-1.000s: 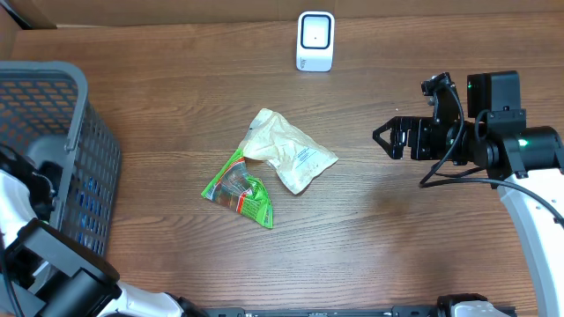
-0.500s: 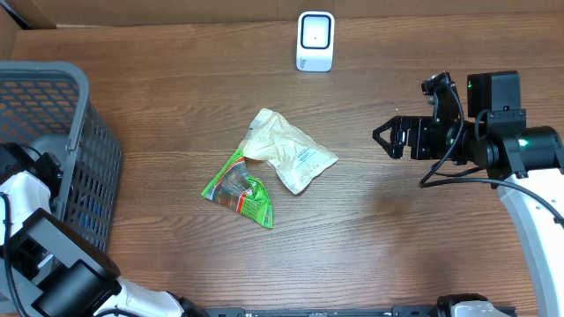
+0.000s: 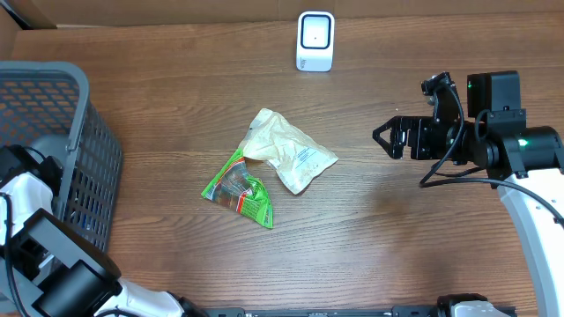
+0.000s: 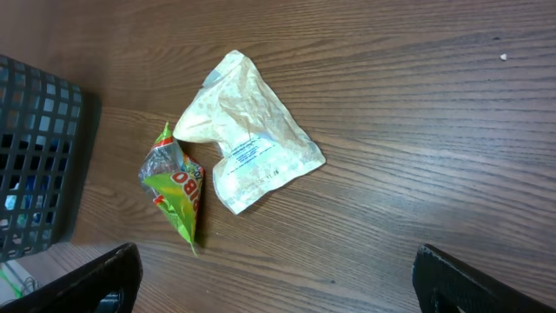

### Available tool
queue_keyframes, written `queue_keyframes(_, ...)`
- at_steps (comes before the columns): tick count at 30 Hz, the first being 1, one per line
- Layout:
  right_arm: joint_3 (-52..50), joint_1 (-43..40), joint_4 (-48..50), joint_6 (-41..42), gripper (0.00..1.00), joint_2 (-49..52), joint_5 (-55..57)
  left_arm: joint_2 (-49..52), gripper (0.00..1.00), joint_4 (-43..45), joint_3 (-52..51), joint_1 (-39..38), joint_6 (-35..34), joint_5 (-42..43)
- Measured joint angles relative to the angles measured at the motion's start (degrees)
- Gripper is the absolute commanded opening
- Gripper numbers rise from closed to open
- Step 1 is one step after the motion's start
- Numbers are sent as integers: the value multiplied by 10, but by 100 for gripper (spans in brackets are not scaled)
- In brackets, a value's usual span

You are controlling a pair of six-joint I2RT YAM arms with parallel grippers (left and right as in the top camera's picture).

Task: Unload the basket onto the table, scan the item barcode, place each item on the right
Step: 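Grasp the small blue wrapped packet with the left gripper, then carry the blue packet out and set it left of the green bag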

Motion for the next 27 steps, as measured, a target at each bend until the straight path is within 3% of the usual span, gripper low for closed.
queue_keyframes(2, 0, 0, 0, 0, 100, 0, 0, 5, 4, -53, 22, 0, -1, 0)
queue_keyframes(6, 0, 0, 0, 0, 100, 0, -3, 17, 4, -191, 159, 0, -7, 18)
queue_keyframes(14, 0, 0, 0, 0, 100, 0, -9, 16, 4, -472, 671, -2, -10, 108)
queue_keyframes(17, 0, 0, 0, 0, 100, 0, -9, -5, 4, -536, 796, -30, -5, 141)
queue_keyframes(23, 0, 0, 0, 0, 100, 0, -9, -83, 4, -549, 823, -183, 13, 160)
queue_keyframes(27, 0, 0, -4, 0, 100, 0, -10, -121, 4, -549, 750, -314, 21, 137)
